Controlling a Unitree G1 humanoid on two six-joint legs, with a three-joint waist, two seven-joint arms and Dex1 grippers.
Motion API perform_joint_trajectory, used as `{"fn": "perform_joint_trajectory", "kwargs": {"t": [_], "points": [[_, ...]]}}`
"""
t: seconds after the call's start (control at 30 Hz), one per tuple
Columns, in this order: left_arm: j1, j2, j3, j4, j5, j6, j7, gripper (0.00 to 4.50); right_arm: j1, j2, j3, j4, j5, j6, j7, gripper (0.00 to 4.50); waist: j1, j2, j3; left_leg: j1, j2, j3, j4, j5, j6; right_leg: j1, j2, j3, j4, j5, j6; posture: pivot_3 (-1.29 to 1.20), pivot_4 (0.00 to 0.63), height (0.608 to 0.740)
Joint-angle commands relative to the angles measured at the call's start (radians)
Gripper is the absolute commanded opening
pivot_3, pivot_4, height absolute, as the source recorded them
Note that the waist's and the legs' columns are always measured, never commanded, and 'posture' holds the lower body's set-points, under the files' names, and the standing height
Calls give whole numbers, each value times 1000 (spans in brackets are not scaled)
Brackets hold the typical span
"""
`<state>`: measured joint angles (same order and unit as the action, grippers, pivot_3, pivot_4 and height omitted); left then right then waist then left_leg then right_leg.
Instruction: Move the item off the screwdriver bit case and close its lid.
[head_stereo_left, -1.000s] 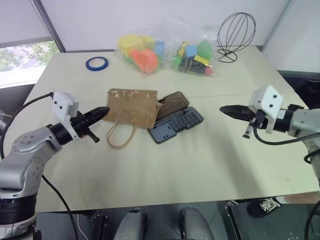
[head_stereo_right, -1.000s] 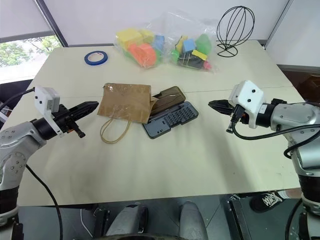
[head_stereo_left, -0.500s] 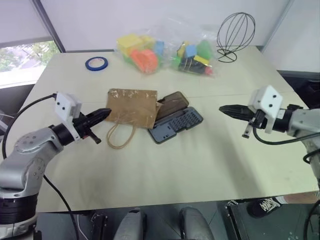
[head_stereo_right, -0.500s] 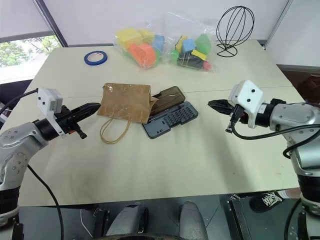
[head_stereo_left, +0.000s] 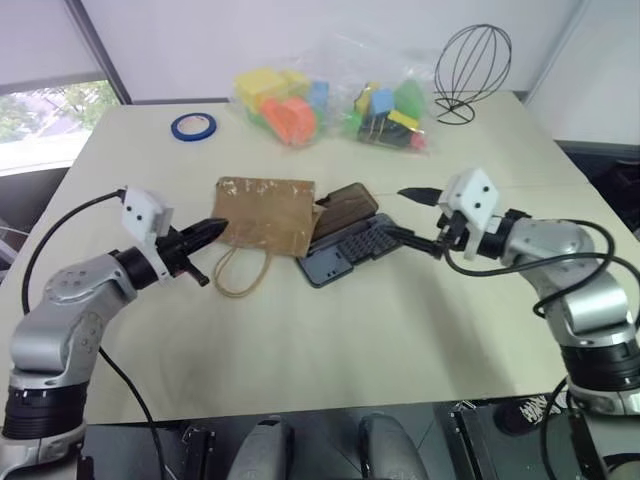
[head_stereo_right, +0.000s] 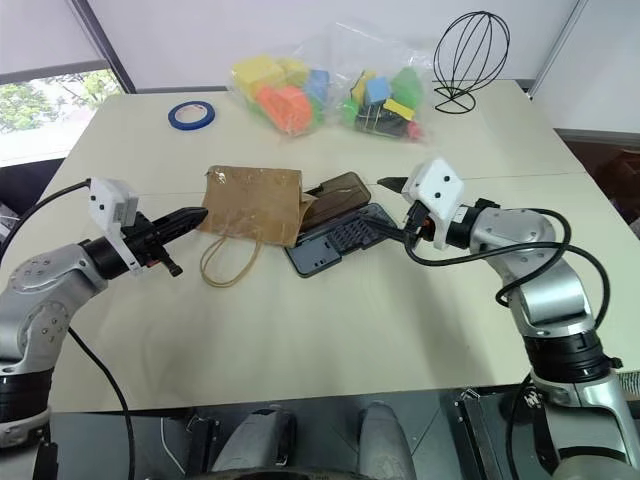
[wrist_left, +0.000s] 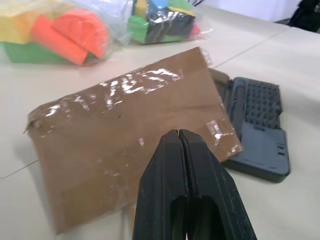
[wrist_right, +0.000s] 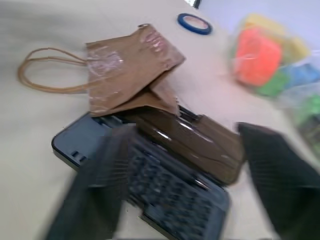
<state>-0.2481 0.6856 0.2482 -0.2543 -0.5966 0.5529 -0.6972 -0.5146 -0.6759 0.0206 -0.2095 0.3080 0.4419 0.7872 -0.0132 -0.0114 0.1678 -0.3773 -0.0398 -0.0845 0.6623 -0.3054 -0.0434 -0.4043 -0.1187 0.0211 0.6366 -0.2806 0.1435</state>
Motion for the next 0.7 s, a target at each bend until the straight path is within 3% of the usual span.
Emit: {"fn": "perform_joint_trajectory", "kwargs": {"t": [0.03, 0.3, 0.43, 0.7], "points": [[-13, -2, 11, -3, 15, -38, -8, 0, -84, 84, -14, 28, 13, 100, -108, 4438, -1, 0, 0, 0, 0, 0, 0, 0, 0, 0, 0, 0, 0, 0, 0, 0, 150, 740], [-1, -24, 4, 0, 32, -59, -6, 0, -250, 308, 57, 162, 29, 266, -193, 4438, -7, 0, 0, -1, 0, 0, -1, 1, -1, -4, 0, 0, 3, 0, 0, 0, 150, 740], [9, -30, 3, -7, 39, -66, 1, 0, -325, 401, 138, 334, -42, 175, -185, 4438, -8, 0, 0, -1, 0, 0, -1, 1, -2, -5, 0, 0, 5, 0, 0, 0, 150, 740], [44, -31, 12, -42, 52, -73, 14, 0, -433, 498, 179, 665, -140, -20, -170, 4438, -19, 0, 0, -1, 0, 0, -1, 1, -2, -7, 0, 0, 10, 0, 0, 0, 150, 740]]}}
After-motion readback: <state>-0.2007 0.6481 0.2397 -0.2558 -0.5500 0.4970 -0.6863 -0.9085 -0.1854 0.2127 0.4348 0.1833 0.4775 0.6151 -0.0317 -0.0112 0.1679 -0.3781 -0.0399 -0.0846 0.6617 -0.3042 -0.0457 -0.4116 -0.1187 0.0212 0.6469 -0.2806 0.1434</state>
